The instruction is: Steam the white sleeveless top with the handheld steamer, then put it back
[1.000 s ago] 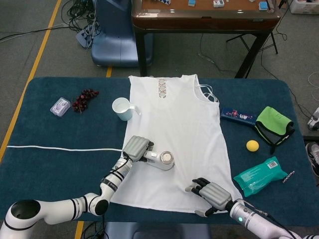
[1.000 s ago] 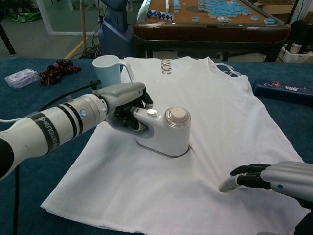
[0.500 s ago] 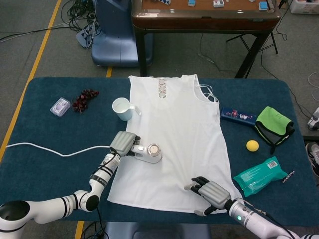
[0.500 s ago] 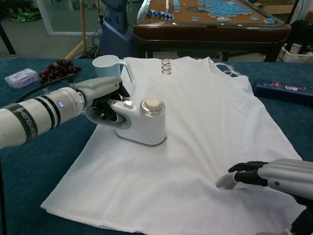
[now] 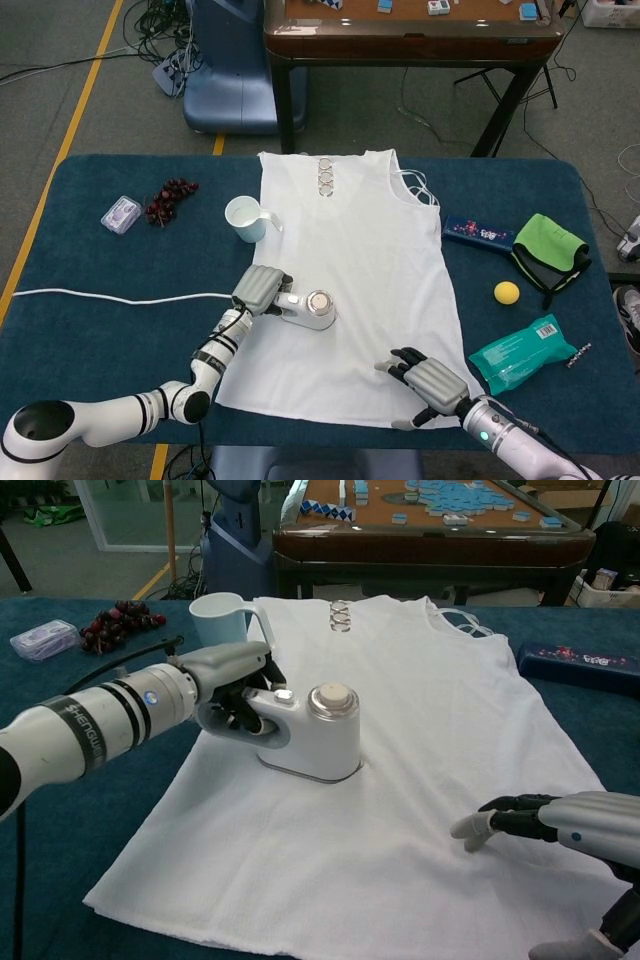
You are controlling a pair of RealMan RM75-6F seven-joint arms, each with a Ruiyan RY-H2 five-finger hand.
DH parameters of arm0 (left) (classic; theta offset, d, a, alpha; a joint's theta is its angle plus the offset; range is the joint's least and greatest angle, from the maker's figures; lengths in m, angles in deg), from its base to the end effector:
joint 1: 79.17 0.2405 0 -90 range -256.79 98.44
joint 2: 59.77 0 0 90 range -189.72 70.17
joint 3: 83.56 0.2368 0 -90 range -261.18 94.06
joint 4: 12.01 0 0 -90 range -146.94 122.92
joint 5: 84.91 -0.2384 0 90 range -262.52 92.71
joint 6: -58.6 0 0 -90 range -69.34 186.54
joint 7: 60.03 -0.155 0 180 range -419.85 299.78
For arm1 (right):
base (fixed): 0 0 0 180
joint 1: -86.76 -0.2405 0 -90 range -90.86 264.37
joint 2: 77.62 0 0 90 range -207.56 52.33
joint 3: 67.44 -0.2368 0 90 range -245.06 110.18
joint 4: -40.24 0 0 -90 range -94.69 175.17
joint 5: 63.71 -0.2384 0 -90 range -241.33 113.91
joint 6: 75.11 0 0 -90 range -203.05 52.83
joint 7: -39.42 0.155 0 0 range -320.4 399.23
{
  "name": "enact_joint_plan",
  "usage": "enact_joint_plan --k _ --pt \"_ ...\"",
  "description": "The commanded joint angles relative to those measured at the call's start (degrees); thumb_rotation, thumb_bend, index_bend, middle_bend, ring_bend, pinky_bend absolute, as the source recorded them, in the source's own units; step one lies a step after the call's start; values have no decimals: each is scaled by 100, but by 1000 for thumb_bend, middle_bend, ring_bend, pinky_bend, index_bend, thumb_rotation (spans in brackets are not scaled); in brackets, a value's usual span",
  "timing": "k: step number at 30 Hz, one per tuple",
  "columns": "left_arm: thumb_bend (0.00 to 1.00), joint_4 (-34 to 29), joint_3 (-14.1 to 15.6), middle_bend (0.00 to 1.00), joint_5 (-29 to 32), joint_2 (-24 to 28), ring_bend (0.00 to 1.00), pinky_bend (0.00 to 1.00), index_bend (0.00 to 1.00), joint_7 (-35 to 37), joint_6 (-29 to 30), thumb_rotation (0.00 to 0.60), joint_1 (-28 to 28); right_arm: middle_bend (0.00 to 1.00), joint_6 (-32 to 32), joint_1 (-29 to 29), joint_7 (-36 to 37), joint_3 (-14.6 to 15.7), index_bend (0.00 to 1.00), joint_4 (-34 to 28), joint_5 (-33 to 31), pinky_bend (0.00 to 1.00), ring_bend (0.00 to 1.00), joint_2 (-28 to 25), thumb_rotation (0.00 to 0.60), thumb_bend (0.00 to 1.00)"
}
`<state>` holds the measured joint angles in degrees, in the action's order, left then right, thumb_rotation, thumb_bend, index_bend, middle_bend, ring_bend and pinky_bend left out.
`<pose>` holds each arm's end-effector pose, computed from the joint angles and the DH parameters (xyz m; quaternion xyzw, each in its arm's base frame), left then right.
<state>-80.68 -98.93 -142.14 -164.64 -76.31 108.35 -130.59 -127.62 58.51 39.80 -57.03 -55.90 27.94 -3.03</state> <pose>-0.0765 0.3739 -0.1139 -0.7232 -0.4299 -0.3917 0.3726 -0.2202 -0.1878 -0.0417 0.8137 -0.4521 0.2712 0.2449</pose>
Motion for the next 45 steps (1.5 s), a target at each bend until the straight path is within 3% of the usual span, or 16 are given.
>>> enact_joint_plan --k 1,25,45 --pt "278 42 -17 857 19 -41 758 812 699 -9 -10 600 -26 180 -7 5 3 6 95 -11 14 43 46 -13 365 55" --pt "277 -199 185 857 28 564 756 812 699 20 72 600 312 180 22 -30 59 19 94 -18 132 43 47 -20 365 55" --pt "278 -27 51 857 137 123 755 811 699 -155 -23 600 8 180 -34 29 51 42 94 -32 120 43 47 -97 366 54"
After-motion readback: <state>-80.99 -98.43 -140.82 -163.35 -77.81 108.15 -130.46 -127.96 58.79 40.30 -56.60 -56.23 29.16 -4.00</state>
